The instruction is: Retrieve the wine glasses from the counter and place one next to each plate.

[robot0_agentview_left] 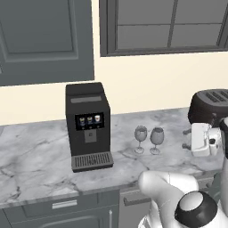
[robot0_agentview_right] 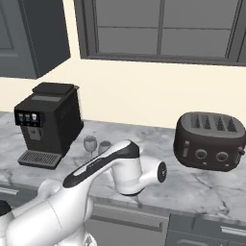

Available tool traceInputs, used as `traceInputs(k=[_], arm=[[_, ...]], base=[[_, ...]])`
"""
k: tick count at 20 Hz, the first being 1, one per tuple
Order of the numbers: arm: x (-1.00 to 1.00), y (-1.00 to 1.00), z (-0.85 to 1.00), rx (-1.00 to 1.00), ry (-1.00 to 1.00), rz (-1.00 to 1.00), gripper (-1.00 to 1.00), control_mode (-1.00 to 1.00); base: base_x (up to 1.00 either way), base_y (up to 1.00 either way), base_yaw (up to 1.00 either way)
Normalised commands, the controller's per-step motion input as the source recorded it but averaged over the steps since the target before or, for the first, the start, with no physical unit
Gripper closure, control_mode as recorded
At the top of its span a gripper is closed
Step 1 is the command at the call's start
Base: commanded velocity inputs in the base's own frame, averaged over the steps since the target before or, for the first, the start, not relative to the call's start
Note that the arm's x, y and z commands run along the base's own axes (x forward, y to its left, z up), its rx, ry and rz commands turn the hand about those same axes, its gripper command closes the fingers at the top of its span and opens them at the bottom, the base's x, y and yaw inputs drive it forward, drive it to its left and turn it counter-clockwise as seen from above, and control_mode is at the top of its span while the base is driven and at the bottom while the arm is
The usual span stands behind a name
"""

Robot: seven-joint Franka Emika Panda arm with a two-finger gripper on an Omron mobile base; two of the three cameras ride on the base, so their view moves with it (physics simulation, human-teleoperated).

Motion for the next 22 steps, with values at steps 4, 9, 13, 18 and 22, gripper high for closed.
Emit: traceInputs(k=[4, 9, 13, 18, 22], arm=[[0.26, -0.13, -0.22, 0.16, 0.18, 0.04, -1.00, -1.00], [0.39, -0.01, -0.17, 0.10, 0.02, 0.11, -1.00, -1.00], [0.37, -0.01, -0.37, 0.03, -0.07, 0.07, -1.00, -1.00], [0.36, 0.00, -0.32, 0.00, -0.11, 0.03, -1.00, -1.00], [0.31, 0.00, -0.19, 0.00, -0.04, 0.00, -1.00, -1.00]], base=[[0.00, 0.00, 0.00], [0.00, 0.00, 0.00], [0.00, 0.00, 0.00], [0.00, 0.00, 0.00], [0.00, 0.00, 0.00]])
